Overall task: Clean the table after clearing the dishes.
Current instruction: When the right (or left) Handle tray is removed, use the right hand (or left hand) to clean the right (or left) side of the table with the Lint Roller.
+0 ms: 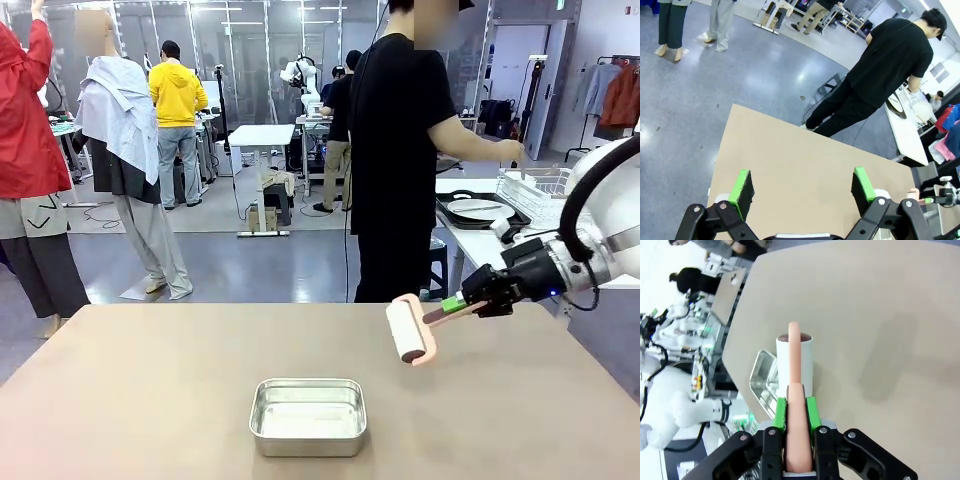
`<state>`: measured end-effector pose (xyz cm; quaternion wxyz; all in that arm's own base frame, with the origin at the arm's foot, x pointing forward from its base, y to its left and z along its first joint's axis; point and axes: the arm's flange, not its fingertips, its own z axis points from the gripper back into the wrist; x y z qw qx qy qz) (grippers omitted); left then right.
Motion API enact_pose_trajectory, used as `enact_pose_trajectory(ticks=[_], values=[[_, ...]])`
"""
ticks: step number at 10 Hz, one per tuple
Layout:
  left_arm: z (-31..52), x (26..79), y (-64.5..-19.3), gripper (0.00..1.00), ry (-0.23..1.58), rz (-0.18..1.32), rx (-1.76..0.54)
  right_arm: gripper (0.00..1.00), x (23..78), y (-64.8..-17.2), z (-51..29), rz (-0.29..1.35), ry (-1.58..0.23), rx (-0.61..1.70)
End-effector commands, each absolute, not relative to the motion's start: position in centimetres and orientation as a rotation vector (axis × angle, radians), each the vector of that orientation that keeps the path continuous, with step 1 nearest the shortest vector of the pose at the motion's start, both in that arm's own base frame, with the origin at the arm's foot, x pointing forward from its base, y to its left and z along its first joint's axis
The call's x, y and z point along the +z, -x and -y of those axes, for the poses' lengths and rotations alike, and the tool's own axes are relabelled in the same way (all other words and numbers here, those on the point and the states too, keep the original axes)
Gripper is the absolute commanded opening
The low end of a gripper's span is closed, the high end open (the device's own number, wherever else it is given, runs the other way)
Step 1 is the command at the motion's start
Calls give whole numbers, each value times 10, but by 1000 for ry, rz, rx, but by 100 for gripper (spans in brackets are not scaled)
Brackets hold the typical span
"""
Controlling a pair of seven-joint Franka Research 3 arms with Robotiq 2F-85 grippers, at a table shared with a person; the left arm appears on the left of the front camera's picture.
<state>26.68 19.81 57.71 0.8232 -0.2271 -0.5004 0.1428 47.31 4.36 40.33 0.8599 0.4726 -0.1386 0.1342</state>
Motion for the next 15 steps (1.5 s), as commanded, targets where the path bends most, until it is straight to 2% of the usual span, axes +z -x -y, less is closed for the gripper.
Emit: enact_pose_trajectory(ticks=[1, 5, 6, 8, 9, 11, 15], values=[[-197, 577, -267, 100, 484, 1073, 315, 11, 417, -461, -44, 346, -964, 229], [-197, 577, -267, 100, 484, 1073, 315, 11, 417, -461, -44, 346, -964, 229], [-197, 577, -267, 100, 484, 1073, 315, 20, 415, -469, -37, 331, -968, 264], [-197, 577, -267, 100, 484, 1073, 315, 20, 378, -498, -14, 313, -1161, 190], [-197, 577, -267, 100, 484, 1073, 315, 20, 364, -499, -8, 303, -1198, 166], [-197, 577, -267, 100, 484, 1073, 315, 20, 338, -504, -4, 275, -1252, 108], [-197, 577, -267, 100, 484, 1073, 315, 20, 303, -514, -16, 188, -1219, 63]])
